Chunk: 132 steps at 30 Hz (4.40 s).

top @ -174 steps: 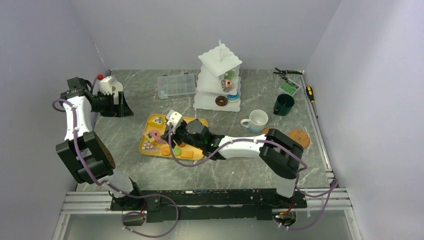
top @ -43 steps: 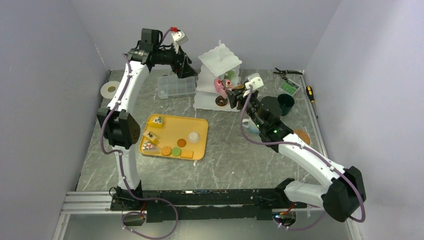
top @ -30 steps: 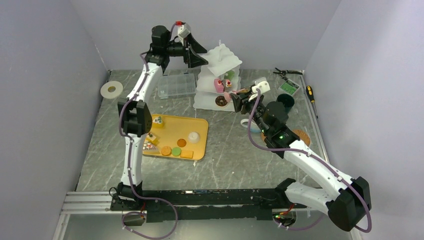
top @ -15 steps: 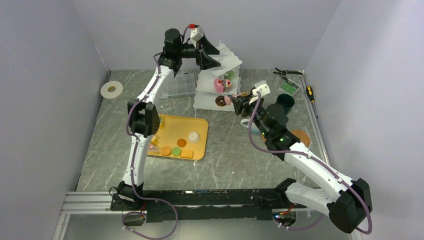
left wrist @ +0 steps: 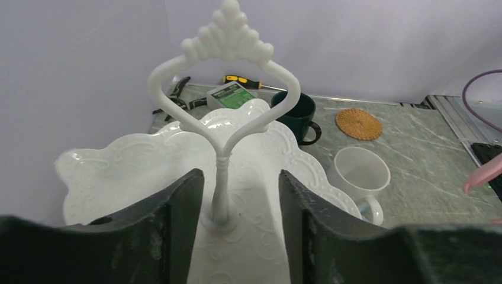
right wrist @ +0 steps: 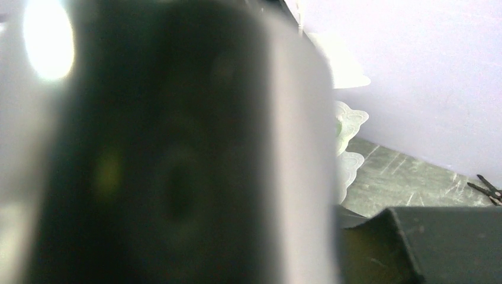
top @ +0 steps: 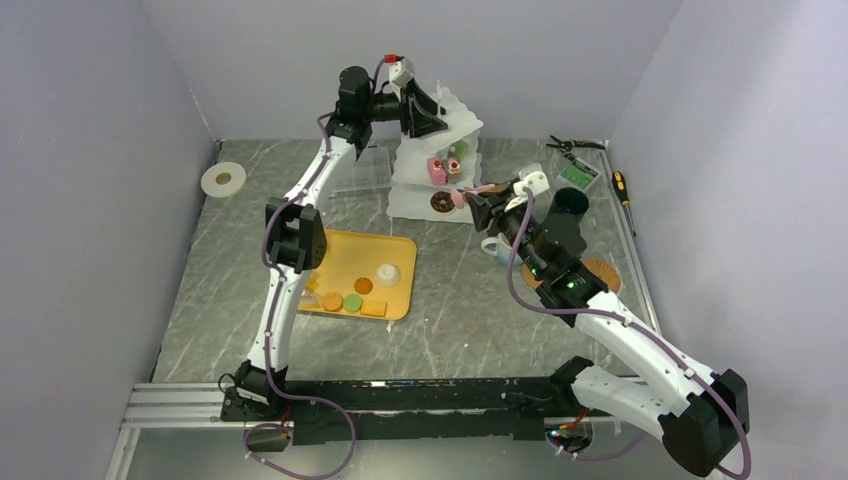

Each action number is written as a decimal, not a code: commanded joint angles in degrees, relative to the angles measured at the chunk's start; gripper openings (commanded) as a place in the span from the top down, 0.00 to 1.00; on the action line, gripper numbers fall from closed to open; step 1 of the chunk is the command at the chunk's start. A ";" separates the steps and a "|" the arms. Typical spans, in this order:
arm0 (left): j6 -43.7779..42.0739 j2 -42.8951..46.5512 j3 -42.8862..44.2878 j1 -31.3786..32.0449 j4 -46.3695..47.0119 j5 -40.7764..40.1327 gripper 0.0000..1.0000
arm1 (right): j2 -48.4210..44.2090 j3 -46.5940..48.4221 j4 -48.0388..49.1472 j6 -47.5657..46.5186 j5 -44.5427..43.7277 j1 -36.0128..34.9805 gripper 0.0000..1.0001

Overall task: Serve the afternoon tea
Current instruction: Adjust the desert table at the center of the board.

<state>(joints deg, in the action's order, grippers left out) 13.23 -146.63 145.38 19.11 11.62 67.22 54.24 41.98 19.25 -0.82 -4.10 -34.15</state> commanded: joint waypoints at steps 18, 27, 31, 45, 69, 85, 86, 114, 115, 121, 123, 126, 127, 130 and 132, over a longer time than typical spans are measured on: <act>-7.24 7.45 -8.34 2.77 5.91 -16.61 0.97 | -1.33 -0.42 1.45 0.73 1.16 0.23 0.55; -14.92 17.98 -24.35 6.37 11.68 -30.82 0.97 | -2.03 -1.23 1.75 0.48 1.31 0.24 0.57; -17.43 22.02 -30.36 8.32 15.16 -36.71 0.97 | -2.47 -1.70 1.93 0.55 1.52 0.27 0.58; -15.50 26.26 -35.13 11.30 17.58 -53.82 0.97 | -2.60 -1.37 0.67 0.61 2.03 0.30 0.59; 4.24 17.55 -18.09 1.53 0.64 -11.08 0.30 | -1.39 1.73 -2.49 0.73 1.57 0.29 0.58; 7.25 6.65 -4.37 1.14 -0.64 -2.15 0.33 | -1.37 3.17 -3.69 -0.23 1.89 0.31 0.59; 7.29 6.24 -3.95 1.11 -0.39 -2.09 0.33 | -1.33 3.14 -3.62 -0.24 2.04 0.26 0.58; 8.74 0.22 3.39 2.91 9.81 5.24 0.51 | -2.11 2.39 -3.69 0.03 3.13 0.28 0.59; 8.41 0.62 2.88 3.01 10.02 4.97 0.53 | -2.24 2.33 -3.77 0.11 3.18 0.31 0.59; 5.70 0.56 3.59 3.28 9.61 1.77 0.77 | -2.43 2.12 -3.94 0.29 3.31 0.27 0.59; 4.45 0.87 3.04 3.30 9.70 -0.07 0.85 | -2.60 2.03 -3.94 0.29 3.19 0.30 0.59; 2.72 1.88 1.51 3.43 10.46 -3.17 0.94 | -2.65 1.86 -3.86 0.51 3.24 0.31 0.59; 2.08 2.36 0.78 3.47 10.78 -4.34 0.96 | -2.65 1.76 -3.74 0.55 3.22 0.27 0.59; 0.20 3.70 -0.75 3.64 11.27 -8.11 0.97 | -2.40 1.71 -3.64 0.64 3.40 0.30 0.60; -0.85 4.58 -1.83 3.81 11.66 -10.54 0.97 | -2.34 1.81 -3.60 0.73 3.48 0.31 0.60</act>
<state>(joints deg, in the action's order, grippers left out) 15.64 -146.82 145.12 22.04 20.75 62.61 53.10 42.39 13.26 -0.82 -1.17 -34.04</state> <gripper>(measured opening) 0.050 0.404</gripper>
